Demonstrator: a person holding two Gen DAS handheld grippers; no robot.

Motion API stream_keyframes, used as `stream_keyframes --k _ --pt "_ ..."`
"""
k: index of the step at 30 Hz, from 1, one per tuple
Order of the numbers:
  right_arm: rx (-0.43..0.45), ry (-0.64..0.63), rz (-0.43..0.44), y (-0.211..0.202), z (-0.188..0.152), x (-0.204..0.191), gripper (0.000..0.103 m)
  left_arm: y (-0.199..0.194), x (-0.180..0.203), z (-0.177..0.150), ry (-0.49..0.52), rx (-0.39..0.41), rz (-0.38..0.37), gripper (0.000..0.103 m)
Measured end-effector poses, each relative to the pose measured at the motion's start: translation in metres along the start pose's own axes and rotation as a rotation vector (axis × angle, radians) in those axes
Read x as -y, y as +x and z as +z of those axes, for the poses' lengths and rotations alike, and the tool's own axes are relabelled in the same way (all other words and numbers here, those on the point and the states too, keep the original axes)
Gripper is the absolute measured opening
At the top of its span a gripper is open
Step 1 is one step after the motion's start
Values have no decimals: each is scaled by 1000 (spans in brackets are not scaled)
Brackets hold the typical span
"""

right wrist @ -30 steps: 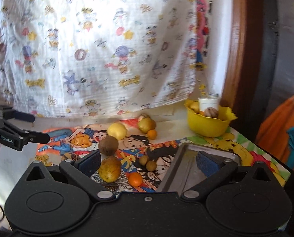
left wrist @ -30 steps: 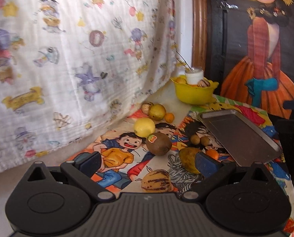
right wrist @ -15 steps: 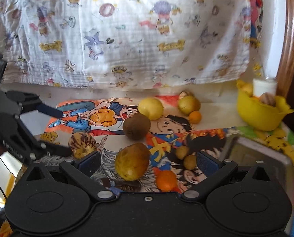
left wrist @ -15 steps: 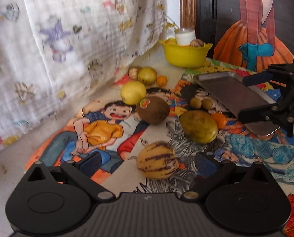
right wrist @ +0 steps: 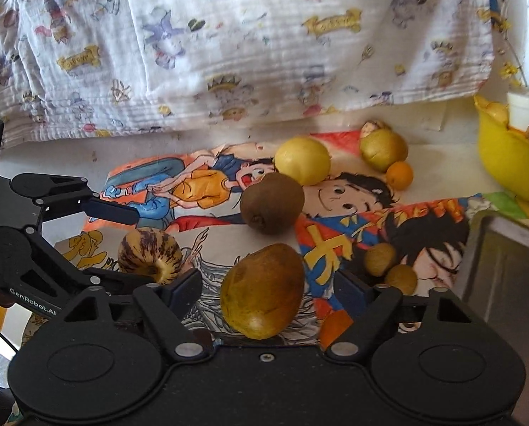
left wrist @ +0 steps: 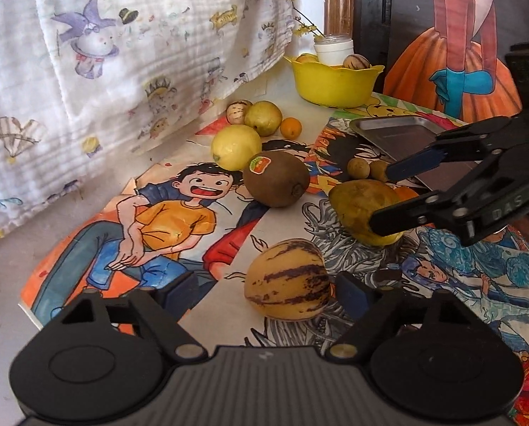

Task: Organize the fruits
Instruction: 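Reach the left tool to the striped melon while the right tool reaches the pear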

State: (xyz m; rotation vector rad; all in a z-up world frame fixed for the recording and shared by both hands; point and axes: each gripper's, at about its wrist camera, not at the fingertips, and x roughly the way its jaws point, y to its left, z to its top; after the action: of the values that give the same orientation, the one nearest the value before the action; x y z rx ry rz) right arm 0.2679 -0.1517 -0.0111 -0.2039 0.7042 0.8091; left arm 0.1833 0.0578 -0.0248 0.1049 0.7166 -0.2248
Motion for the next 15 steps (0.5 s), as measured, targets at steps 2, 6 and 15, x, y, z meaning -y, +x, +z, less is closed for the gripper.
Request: stream_keyframes --k 2,6,15 --pt "-13 3 -3 6 -1 0 76 2 0 -1 -1 -1 -3 81" --pt "-33 10 -6 16 -4 -1 66 5 0 -2 -13 -2 -19 73" --pt "-43 32 9 23 -8 1 59 9 2 -2 -28 -2 -53 57"
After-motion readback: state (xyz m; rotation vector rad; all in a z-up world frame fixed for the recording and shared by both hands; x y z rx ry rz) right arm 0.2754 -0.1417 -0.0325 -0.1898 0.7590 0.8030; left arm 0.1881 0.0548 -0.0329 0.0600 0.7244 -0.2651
